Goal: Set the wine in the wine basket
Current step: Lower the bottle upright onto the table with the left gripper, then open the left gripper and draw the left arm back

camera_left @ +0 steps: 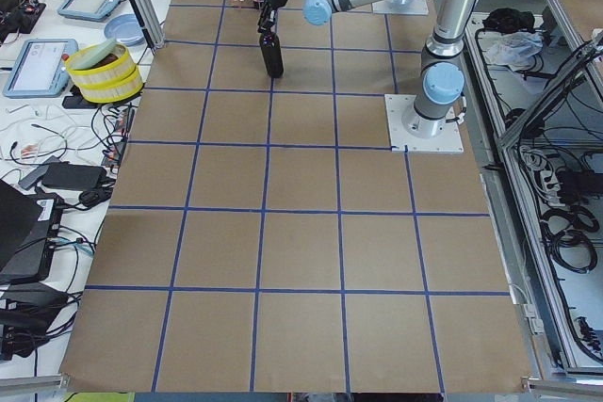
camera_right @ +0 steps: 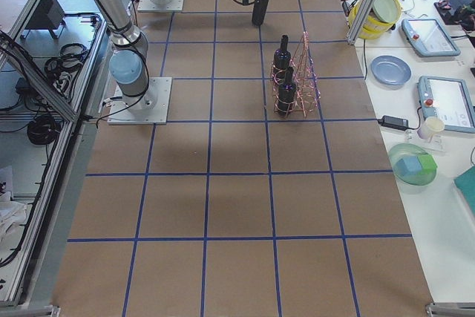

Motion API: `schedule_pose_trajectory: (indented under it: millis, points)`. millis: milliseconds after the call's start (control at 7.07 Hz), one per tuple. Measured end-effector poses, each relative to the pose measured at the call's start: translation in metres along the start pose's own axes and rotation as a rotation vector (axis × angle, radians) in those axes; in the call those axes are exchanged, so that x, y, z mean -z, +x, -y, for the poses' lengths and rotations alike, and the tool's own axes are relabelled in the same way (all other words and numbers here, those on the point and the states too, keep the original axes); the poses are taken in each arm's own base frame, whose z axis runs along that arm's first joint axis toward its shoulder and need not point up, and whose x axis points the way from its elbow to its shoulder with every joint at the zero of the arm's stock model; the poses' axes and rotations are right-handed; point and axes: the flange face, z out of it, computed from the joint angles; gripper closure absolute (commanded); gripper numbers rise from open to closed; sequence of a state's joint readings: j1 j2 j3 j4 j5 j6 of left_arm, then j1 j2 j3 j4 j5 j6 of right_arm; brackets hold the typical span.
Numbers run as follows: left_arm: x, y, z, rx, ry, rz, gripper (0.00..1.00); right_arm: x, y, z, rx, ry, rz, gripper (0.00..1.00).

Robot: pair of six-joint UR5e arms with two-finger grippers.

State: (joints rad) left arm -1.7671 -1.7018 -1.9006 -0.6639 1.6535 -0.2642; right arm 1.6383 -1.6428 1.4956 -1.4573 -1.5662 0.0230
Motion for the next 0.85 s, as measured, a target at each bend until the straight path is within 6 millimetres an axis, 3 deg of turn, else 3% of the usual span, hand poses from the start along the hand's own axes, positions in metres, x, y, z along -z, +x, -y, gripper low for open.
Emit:
schedule_pose_trajectory:
  millis: [283, 424, 566, 707, 848]
  points:
    - [-0.0027, 0.0009, -0.001, 0.006, -0.007, 0.001, 1.0, 0.0004, 0.0001, -0.0005, 0.0, 0.0, -0.001, 0.0]
    - [-0.0036, 0.0012, -0.0014, 0.017, -0.01, 0.002, 0.66, 0.0001, 0.0002, -0.001, 0.001, -0.002, -0.002, 0.0]
    - [-0.004, 0.0013, -0.0016, 0.025, -0.011, 0.003, 0.07, -0.0009, 0.0003, -0.002, 0.002, -0.005, -0.003, 0.0]
    - [-0.0044, 0.0009, -0.0019, 0.028, -0.012, 0.011, 0.0, -0.0028, 0.0004, -0.0028, 0.002, -0.009, -0.003, 0.0]
    - [-0.0051, 0.0002, -0.0026, 0.028, -0.017, 0.023, 0.0, -0.0041, 0.0004, -0.0031, 0.001, -0.01, -0.003, 0.0]
